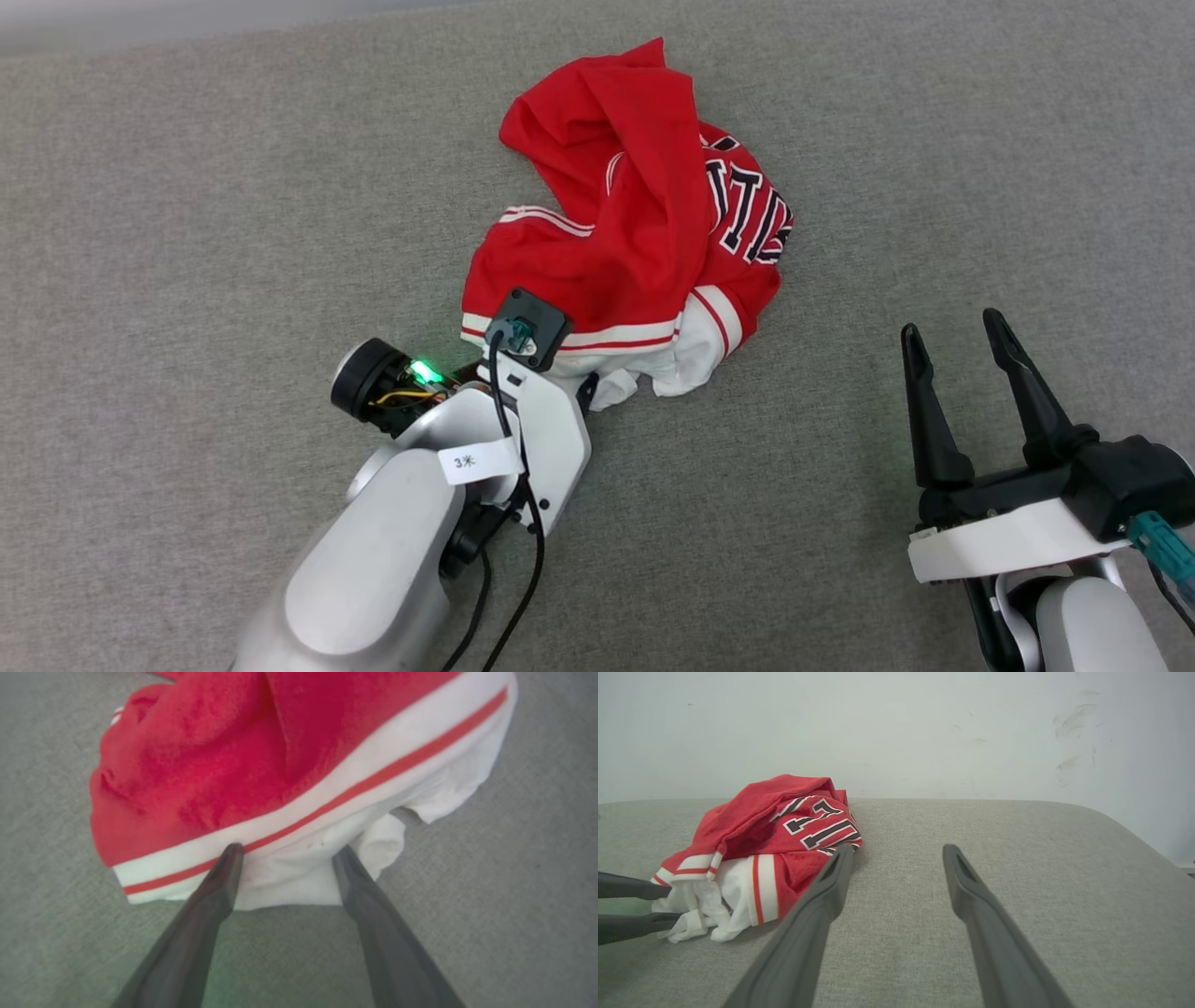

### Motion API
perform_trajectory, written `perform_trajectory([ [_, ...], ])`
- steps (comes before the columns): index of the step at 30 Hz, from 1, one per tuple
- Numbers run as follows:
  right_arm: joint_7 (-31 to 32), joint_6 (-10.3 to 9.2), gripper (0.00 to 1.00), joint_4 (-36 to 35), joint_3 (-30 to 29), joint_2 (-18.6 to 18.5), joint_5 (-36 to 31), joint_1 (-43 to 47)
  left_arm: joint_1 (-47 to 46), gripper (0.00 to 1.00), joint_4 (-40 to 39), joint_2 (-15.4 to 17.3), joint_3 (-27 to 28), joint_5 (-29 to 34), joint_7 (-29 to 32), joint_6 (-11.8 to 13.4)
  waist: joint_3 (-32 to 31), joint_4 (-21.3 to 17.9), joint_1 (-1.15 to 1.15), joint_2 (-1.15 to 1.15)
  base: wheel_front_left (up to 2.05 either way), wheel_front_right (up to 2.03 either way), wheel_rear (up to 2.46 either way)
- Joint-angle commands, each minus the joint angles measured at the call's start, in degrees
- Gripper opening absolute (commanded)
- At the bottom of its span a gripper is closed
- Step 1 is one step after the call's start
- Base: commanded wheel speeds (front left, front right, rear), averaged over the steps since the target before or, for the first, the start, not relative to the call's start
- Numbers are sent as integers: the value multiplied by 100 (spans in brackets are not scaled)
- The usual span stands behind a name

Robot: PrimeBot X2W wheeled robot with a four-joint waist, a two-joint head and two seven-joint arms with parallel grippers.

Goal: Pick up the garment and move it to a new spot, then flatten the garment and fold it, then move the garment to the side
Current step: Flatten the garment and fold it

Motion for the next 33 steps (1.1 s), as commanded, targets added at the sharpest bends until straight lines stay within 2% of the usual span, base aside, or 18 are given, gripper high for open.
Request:
perform_trajectory([
  [1, -14, -6, 100, -8, -23, 11, 6, -34, 174, 76, 131, 20, -81, -59, 96, -58, -11, 23, -1, 0, 0, 0, 0],
  [2, -14, -6, 100, 7, -41, 10, 1, -25, 180, 33, 139, 35, -130, -56, 37, -77, -28, 52, -1, 0, 0, 0, 0],
  [3, -14, -6, 100, 26, -42, 11, -6, -19, 189, 0, 132, 47, -165, -38, -31, -93, -56, 80, -1, 0, 0, 0, 0],
  [8, -14, -6, 100, 122, -30, 11, -57, 30, 268, 0, 70, 65, -150, -22, -473, -9, -345, 236, -1, 0, 0, 0, 0],
  [14, -14, -6, 100, 223, -62, 10, -88, 174, 471, 0, -329, 174, -2, 10, -900, 226, -828, 469, -1, 0, 0, 0, 0],
  [19, -14, -6, 100, 272, -25, 10, -45, 296, 740, 0, -893, 599, 408, -55, -1094, 487, -1143, 609, -1, 0, 0, 0, 0],
  [25, -14, -5, 100, 315, -29, 11, 8, 402, 1363, 0, -1383, 1242, 1081, -393, -976, 735, -1318, 710, -1, 0, 0, 0, 0],
  [28, -14, -6, 100, 341, -1, 10, 13, 436, 1721, 0, -1382, 1471, 1270, -623, -758, 730, -1339, 708, -1, 0, 0, 0, 0],
  [33, -14, -6, 100, 351, 46, 10, 16, 426, 2181, 0, -1208, 1530, 1249, -1003, -365, 619, -1320, 667, -1, 0, 0, 0, 0],
])
